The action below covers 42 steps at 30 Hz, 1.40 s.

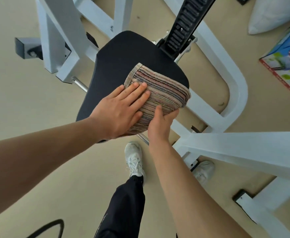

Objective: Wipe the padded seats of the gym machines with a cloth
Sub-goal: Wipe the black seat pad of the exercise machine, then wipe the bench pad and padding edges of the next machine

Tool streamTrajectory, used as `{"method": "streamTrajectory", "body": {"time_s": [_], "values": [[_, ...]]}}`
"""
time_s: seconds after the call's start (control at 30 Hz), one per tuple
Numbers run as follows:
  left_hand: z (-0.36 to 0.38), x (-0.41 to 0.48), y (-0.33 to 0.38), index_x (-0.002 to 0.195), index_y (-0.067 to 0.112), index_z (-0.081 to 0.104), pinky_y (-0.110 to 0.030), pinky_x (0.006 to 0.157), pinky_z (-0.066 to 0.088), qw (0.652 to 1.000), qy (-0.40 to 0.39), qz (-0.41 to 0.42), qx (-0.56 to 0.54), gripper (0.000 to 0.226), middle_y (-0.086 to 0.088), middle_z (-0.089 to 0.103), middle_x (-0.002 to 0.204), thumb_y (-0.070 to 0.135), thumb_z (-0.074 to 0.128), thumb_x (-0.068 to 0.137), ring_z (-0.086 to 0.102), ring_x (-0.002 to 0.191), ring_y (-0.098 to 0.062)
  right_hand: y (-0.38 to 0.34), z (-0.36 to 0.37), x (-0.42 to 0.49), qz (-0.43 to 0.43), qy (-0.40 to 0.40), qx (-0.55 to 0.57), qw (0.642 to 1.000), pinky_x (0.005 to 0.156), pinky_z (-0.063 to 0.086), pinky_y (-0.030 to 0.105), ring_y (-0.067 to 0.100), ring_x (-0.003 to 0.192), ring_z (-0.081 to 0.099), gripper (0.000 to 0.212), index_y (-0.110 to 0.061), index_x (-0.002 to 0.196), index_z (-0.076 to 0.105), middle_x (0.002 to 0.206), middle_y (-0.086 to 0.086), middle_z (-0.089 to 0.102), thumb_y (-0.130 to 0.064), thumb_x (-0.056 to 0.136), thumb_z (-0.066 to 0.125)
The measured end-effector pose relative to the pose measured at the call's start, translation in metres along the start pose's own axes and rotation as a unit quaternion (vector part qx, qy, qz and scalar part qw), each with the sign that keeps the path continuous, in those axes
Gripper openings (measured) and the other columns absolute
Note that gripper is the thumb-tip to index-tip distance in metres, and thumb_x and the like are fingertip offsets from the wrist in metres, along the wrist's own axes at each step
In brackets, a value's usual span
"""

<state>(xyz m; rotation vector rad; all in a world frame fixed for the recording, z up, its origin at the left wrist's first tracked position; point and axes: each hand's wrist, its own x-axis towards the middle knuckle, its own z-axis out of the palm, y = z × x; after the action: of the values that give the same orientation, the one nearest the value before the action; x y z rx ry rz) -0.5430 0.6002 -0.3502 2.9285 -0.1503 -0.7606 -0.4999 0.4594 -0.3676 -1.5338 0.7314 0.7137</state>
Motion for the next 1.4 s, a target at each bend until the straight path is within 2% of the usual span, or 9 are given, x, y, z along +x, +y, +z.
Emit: {"method": "streamTrajectory", "body": {"time_s": [0.23,0.37,0.47,0.67,0.87,0.97,1.1,1.3,1.4], "values": [[0.001,-0.106,-0.016,0.159,0.010,0.004,-0.050,0.122,0.020,0.999,-0.021,-0.036,-0.010,0.069,-0.015,0.001,0.166,0.048,0.002,0.102,0.003,0.153,-0.033,0.039,0.078,-0.107,0.138,-0.078,0.007,0.987,0.118,0.035,0.045,0.020,0.140,0.043,0.069,-0.030,0.156,0.000,0.153,-0.002,0.041,-0.030,0.104,0.045],[-0.007,-0.144,-0.029,0.149,0.010,0.041,-0.041,0.090,0.057,0.995,-0.056,-0.075,-0.027,0.092,-0.010,0.032,0.160,0.028,0.083,0.069,0.038,0.144,-0.030,0.042,0.079,-0.144,0.250,-0.134,0.012,0.959,0.084,0.060,0.042,0.028,0.109,0.068,0.036,-0.015,0.135,0.049,0.126,0.009,0.065,-0.019,0.100,0.048],[-0.043,-0.138,-0.018,0.106,0.015,0.062,-0.038,0.058,0.055,0.988,0.024,-0.110,-0.105,0.028,-0.005,0.067,0.115,0.019,0.074,0.081,0.066,0.100,-0.030,0.017,0.065,-0.160,0.212,-0.113,-0.070,0.968,0.073,0.059,0.042,0.031,0.084,0.076,0.028,-0.010,0.104,0.066,0.093,0.010,0.075,-0.002,0.093,0.041],[-0.139,-0.140,0.016,0.092,0.027,0.057,-0.032,0.065,0.046,0.959,-0.009,-0.167,-0.228,0.012,0.007,0.062,0.094,0.031,0.062,0.082,0.059,0.084,-0.019,-0.071,0.004,-0.198,0.045,-0.156,-0.296,0.941,0.088,0.058,0.049,0.029,0.097,0.070,0.027,-0.025,0.099,0.067,0.105,0.007,0.073,-0.018,0.084,0.045],[-0.248,-0.172,0.066,0.081,0.025,0.067,-0.034,0.076,0.054,0.931,-0.097,-0.083,-0.341,0.016,0.004,0.068,0.085,0.040,0.071,0.079,0.063,0.081,-0.015,-0.152,-0.085,-0.273,-0.073,-0.128,-0.302,0.942,0.069,0.054,0.035,0.020,0.071,0.061,0.022,-0.014,0.098,0.072,0.082,0.003,0.070,-0.013,0.083,0.056],[-0.291,-0.207,0.102,0.072,0.025,0.072,-0.032,0.076,0.052,0.879,-0.111,-0.065,-0.460,0.022,0.003,0.070,0.080,0.043,0.068,0.085,0.063,0.077,-0.011,-0.181,-0.132,-0.323,-0.110,-0.142,-0.296,0.938,0.078,0.063,0.042,0.029,0.087,0.071,0.020,-0.014,0.099,0.073,0.093,0.010,0.075,-0.012,0.083,0.061],[-0.326,-0.259,0.167,0.086,0.017,0.077,-0.037,0.093,0.054,0.781,-0.123,-0.117,-0.601,0.043,0.002,0.076,0.103,0.044,0.047,0.100,0.068,0.104,-0.020,-0.207,-0.202,-0.391,-0.200,-0.112,-0.332,0.915,0.075,0.055,0.032,0.017,0.083,0.067,0.014,-0.020,0.091,0.069,0.085,-0.002,0.072,-0.012,0.081,0.064],[-0.353,-0.306,0.278,0.144,0.024,0.039,-0.042,0.101,0.043,0.826,-0.059,-0.086,-0.554,0.067,0.009,0.050,0.136,0.047,0.069,0.088,0.051,0.124,-0.019,-0.210,-0.312,-0.491,-0.288,-0.083,-0.345,0.889,0.066,0.044,0.030,0.016,0.071,0.056,0.020,-0.021,0.082,0.061,0.076,-0.001,0.062,-0.002,0.079,0.060],[-0.374,-0.324,0.330,0.148,0.028,0.037,-0.039,0.106,0.039,0.827,-0.079,-0.006,-0.556,0.066,0.007,0.053,0.136,0.036,0.069,0.091,0.051,0.125,-0.018,-0.201,-0.358,-0.534,-0.307,-0.073,-0.343,0.884,0.063,0.041,0.027,0.010,0.066,0.053,0.026,-0.026,0.075,0.056,0.069,-0.008,0.058,0.000,0.077,0.058]]}}
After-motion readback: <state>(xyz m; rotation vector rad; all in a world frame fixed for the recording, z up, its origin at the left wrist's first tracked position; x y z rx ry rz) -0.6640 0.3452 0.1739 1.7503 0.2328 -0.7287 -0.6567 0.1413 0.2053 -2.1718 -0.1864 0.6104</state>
